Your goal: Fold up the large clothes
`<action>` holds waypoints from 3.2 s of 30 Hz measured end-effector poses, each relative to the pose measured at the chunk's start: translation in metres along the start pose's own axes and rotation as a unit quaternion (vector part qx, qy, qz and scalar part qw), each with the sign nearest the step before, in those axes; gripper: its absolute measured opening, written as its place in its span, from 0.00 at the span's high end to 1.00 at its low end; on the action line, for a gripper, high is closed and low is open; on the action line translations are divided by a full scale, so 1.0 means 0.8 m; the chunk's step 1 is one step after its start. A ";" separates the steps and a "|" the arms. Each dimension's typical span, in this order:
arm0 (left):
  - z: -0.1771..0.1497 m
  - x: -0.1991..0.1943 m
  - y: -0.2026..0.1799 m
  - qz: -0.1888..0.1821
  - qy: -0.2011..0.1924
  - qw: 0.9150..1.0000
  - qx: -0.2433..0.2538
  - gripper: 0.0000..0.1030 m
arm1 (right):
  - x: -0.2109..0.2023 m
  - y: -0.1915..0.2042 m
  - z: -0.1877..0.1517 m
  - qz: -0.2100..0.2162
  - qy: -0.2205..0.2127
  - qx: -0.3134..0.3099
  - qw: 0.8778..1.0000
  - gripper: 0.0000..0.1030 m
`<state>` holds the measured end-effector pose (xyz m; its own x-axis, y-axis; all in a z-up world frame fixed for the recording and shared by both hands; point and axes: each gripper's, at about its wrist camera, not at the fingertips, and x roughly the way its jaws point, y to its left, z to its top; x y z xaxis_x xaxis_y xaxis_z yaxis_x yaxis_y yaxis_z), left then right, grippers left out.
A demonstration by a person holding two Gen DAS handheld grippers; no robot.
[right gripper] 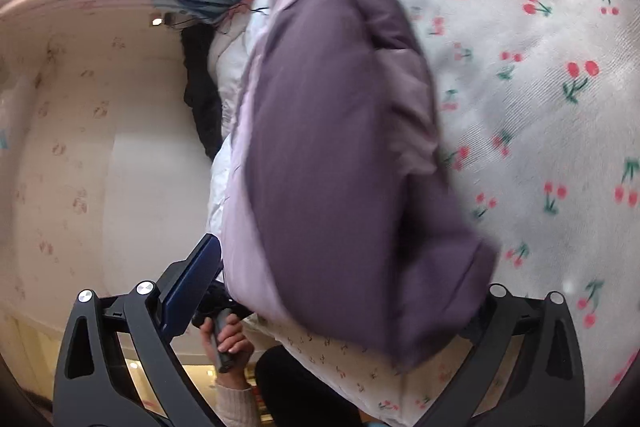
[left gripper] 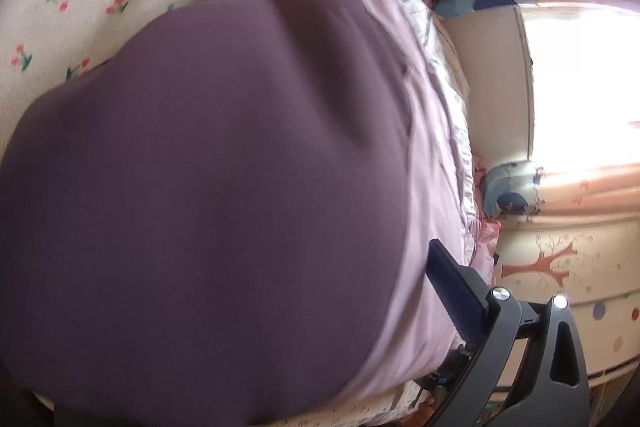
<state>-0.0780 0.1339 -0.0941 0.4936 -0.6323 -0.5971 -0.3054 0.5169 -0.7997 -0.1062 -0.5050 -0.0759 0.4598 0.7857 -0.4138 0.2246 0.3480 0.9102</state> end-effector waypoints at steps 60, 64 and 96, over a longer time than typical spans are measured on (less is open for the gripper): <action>-0.003 -0.044 -0.020 -0.017 -0.053 0.998 0.040 0.25 | 0.292 0.230 -0.132 -0.395 0.033 -0.431 0.811 0.06; -0.006 -0.045 -0.021 0.000 -0.052 0.998 0.043 0.24 | 0.291 0.227 -0.123 -0.381 0.035 -0.406 0.830 0.06; -0.113 -0.100 -0.163 0.003 -0.129 0.951 0.280 0.57 | 0.272 0.186 -0.257 -0.397 -0.045 -0.474 0.785 0.06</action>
<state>-0.1514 0.0648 0.0524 0.6987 -0.5029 -0.5089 0.1372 0.7923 -0.5945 -0.1497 -0.1770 -0.0272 0.5663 0.1051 -0.8175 -0.2503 0.9669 -0.0491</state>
